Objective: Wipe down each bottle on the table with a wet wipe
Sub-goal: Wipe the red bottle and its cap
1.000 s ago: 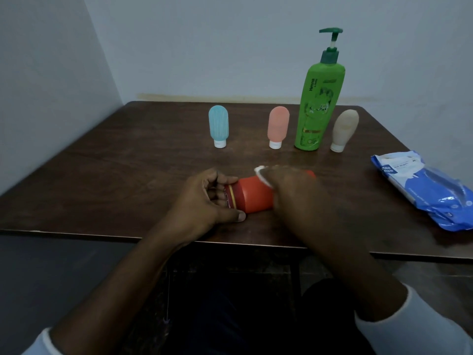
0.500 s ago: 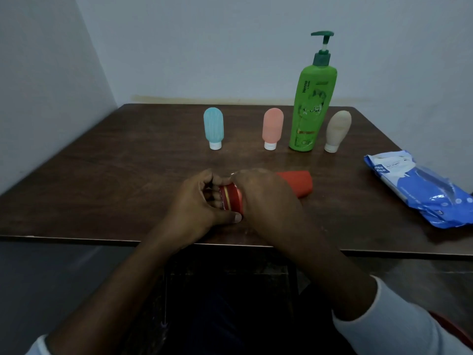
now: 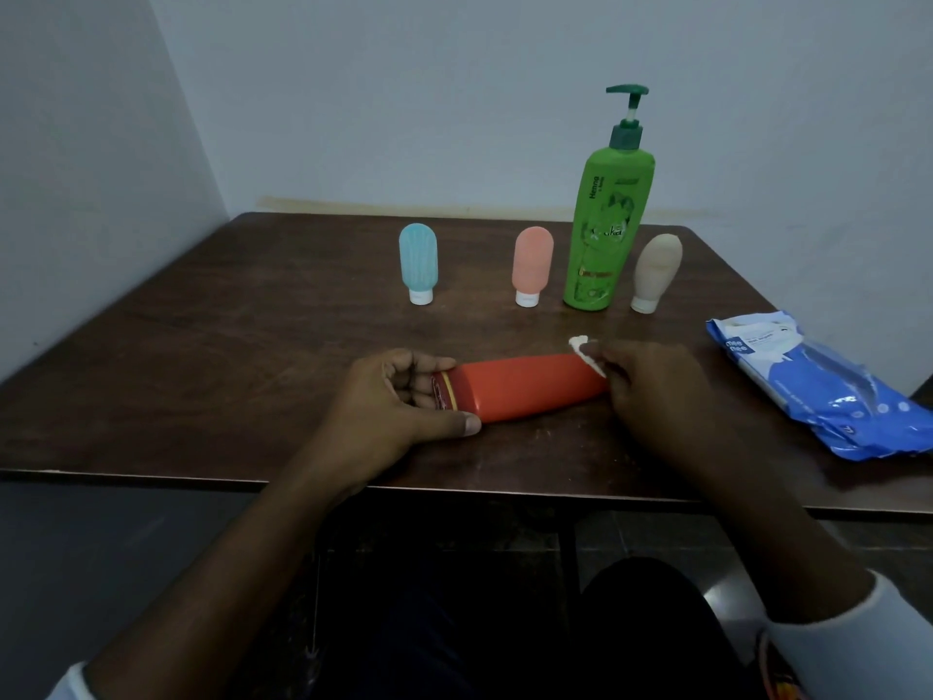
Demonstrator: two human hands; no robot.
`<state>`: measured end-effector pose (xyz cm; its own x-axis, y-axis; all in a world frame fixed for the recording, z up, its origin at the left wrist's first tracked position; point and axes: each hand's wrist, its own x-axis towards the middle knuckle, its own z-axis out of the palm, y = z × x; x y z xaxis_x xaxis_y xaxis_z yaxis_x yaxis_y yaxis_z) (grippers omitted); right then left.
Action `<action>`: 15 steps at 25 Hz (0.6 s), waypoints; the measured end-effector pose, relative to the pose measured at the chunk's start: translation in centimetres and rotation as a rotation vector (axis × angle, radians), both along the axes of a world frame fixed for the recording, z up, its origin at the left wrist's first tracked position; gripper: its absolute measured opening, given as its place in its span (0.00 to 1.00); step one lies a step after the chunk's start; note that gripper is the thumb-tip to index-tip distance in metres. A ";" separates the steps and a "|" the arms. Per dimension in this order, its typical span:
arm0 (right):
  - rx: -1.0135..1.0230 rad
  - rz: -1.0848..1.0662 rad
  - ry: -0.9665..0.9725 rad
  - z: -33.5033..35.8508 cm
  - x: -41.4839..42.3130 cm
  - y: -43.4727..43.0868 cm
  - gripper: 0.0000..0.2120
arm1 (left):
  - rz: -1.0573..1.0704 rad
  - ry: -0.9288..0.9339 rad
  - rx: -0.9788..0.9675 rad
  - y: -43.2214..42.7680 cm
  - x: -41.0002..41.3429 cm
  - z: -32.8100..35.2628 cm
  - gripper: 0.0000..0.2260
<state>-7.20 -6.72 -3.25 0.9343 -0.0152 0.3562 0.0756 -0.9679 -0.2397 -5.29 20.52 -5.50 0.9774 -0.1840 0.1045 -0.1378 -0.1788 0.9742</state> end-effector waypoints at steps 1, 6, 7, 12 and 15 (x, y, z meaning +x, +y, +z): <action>0.032 0.000 -0.005 -0.4 -0.4 -0.2 0.19 | 0.008 0.037 -0.023 0.0 0.0 0.1 0.28; 0.037 -0.021 -0.133 -1.7 -2.5 1.0 0.17 | -0.006 0.166 -0.090 -0.2 0.4 0.7 0.25; 0.009 -0.001 -0.172 -2.0 -2.6 1.8 0.18 | -0.019 0.180 -0.093 -0.3 0.4 0.8 0.24; -0.007 0.265 -0.306 -2.3 -3.0 7.5 0.19 | -0.072 0.208 -0.064 -0.3 0.4 1.0 0.18; 0.041 0.386 -0.291 -2.2 -2.2 8.6 0.21 | -0.068 0.197 -0.090 -0.3 0.5 1.0 0.16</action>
<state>-9.42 1.93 -5.47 0.7364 0.2937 0.6095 0.4967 -0.8463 -0.1924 -4.84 20.26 -4.55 0.9661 -0.2490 -0.0681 0.0477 -0.0870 0.9951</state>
